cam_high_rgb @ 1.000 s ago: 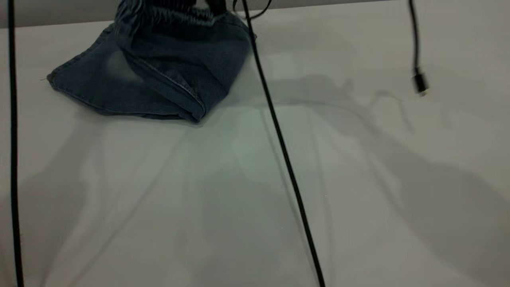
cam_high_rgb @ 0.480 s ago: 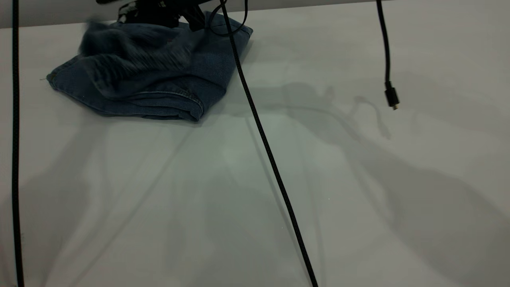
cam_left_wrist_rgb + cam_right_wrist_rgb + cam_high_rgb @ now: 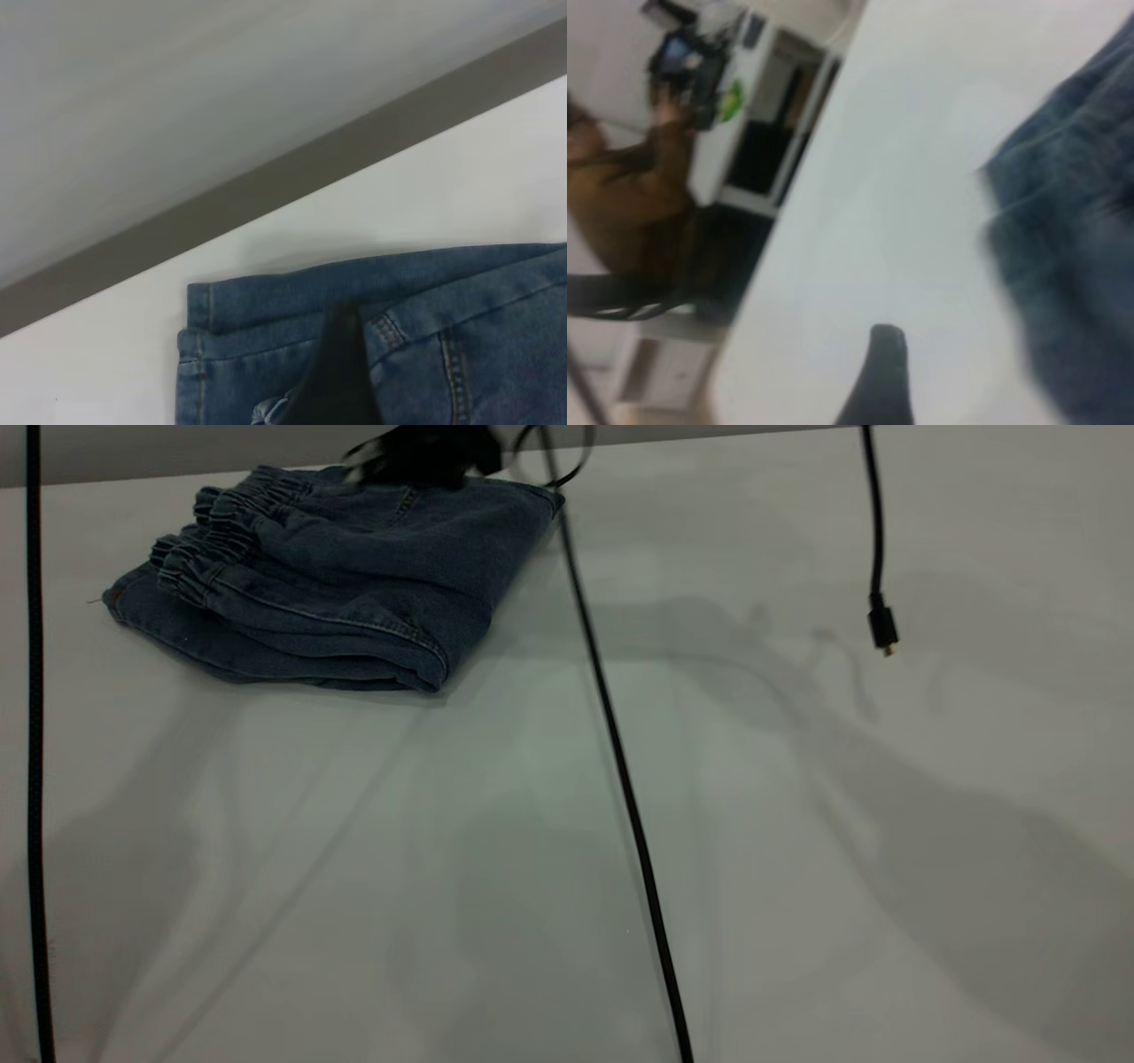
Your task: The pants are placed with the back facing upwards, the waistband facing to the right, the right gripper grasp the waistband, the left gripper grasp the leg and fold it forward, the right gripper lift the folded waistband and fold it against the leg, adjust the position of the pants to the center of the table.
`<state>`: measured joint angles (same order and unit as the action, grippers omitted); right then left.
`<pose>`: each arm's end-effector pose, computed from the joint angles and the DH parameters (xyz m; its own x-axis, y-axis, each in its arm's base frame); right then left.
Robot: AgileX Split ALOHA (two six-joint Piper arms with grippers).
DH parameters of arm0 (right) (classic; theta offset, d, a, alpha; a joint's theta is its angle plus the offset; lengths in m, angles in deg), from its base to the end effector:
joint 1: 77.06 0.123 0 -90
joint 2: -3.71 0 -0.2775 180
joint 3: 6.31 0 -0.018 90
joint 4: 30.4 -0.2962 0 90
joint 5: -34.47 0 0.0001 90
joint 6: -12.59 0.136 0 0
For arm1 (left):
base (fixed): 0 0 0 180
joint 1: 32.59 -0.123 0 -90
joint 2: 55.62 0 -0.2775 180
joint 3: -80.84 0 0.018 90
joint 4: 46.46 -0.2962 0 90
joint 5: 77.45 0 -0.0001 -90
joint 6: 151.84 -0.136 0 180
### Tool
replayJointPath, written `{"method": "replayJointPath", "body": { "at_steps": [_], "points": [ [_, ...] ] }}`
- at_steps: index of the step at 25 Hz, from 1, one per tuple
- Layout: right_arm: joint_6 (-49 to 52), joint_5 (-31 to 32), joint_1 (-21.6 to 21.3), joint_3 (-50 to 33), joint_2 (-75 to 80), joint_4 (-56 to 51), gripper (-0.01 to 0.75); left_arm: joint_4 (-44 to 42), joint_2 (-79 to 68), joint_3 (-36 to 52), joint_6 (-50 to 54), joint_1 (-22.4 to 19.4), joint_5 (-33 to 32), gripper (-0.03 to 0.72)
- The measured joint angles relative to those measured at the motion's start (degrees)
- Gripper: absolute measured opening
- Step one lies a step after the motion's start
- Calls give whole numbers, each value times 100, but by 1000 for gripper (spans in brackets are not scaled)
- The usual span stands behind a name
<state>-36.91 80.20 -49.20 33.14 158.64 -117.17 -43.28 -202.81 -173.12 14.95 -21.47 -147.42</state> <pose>0.4936 0.3710 0.0836 -0.8611 0.0083 -0.5084 -0.4641 0.3955 0.7926 0.5805 -0.1213 0.2673 -0.7210 0.3554 -0.5948 0.3832 0.9197 0.0851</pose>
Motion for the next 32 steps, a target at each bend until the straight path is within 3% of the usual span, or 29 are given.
{"method": "replayJointPath", "body": {
  "at_steps": [5, 11, 17, 21, 26, 32],
  "points": [
    [530, 236, -643, 0, -468, 1140, 570, 0, -13, 65, 0, 0, 14, 581],
    [1632, 799, -1409, 0, -1488, 3405, 570, -6, -15, 540, 0, 0, 14, 581],
    [3091, 1760, -1542, 0, -2869, 5882, 570, -19, -15, 1231, -474, 47, 15, 581],
    [3454, 2170, -1591, 0, -3773, 7003, 570, -19, -15, 1783, -1189, 98, 20, 581],
    [3546, 2182, -1591, 0, -4598, 7683, 570, -180, -26, 2563, -2210, 98, 27, 581],
    [3546, 2292, -1591, 0, -4772, 7633, 570, -245, -179, 3337, -3445, 87, 33, 581]
  ]
}}
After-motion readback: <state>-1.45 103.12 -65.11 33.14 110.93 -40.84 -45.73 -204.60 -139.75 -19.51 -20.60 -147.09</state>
